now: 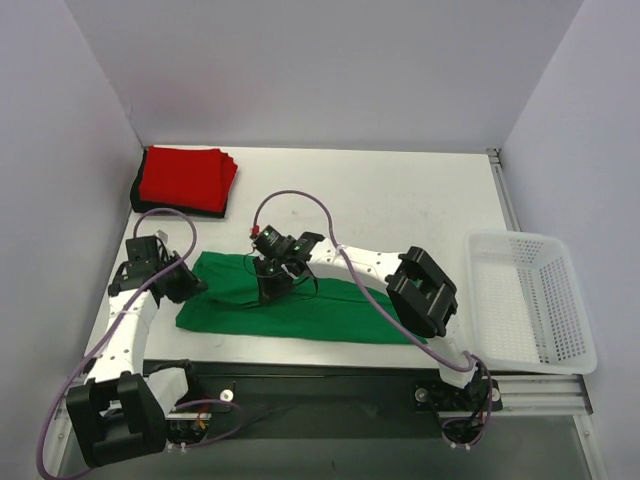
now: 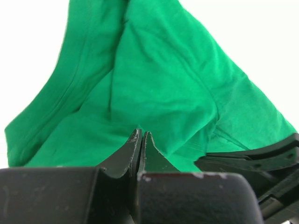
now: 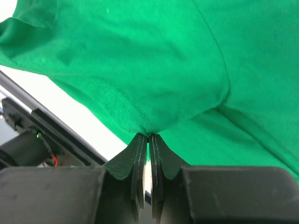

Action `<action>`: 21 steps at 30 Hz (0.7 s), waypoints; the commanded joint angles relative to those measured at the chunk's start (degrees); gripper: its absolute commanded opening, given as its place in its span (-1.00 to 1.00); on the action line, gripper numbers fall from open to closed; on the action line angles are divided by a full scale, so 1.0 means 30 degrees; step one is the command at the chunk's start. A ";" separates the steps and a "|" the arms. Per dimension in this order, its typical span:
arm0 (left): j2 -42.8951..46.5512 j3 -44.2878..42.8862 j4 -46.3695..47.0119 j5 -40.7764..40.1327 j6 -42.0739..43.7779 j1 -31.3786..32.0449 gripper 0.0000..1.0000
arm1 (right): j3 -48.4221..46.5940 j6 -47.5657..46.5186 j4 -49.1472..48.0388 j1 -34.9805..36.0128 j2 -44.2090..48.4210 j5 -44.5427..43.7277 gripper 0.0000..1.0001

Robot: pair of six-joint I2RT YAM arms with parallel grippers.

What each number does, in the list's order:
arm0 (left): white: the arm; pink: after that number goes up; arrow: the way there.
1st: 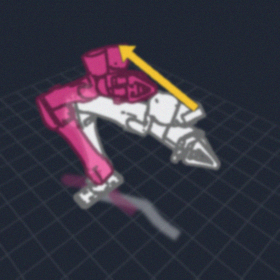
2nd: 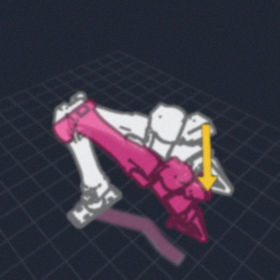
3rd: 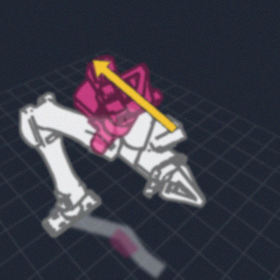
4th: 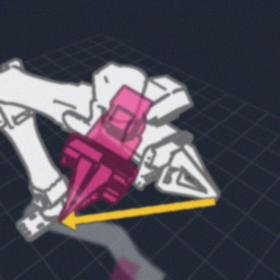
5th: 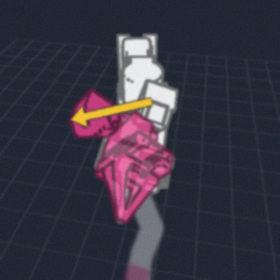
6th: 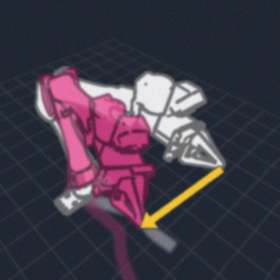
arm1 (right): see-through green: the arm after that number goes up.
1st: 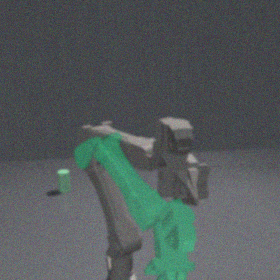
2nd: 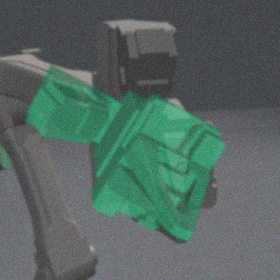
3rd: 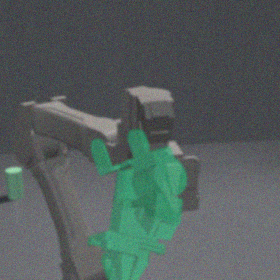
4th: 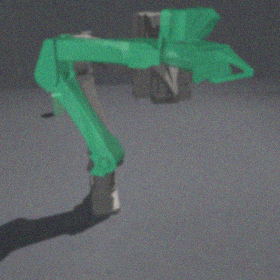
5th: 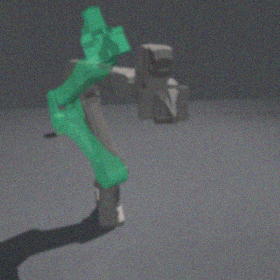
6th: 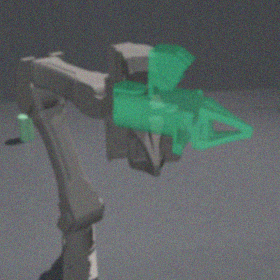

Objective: Fold and stack the t-shirts
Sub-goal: Fold the other side of the tshirt into a rectangle

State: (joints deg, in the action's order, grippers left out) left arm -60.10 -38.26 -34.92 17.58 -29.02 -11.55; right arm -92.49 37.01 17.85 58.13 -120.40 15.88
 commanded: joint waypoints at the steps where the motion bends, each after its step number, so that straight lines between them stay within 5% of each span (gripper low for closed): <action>1: 0.1016 -0.0518 -0.1865 -0.1611 -0.1107 0.0480 -1.00 | 0.0651 -0.0063 0.1228 -0.0362 0.1489 0.1121 -0.93; 18: 0.3860 0.0830 -0.5206 -0.4981 -0.5416 0.4758 -0.99 | 0.1826 -0.1263 0.2401 -0.0831 0.1843 0.2910 -0.95; 21: 0.3685 0.0684 -0.5645 -0.5099 -0.5329 0.4817 -0.58 | 0.1767 -0.1293 0.2459 -0.0860 0.1696 0.2968 -0.90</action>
State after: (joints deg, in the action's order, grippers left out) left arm -49.32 -35.46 -49.60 4.34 -43.59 2.57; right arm -87.18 34.26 22.39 55.90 -118.56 23.42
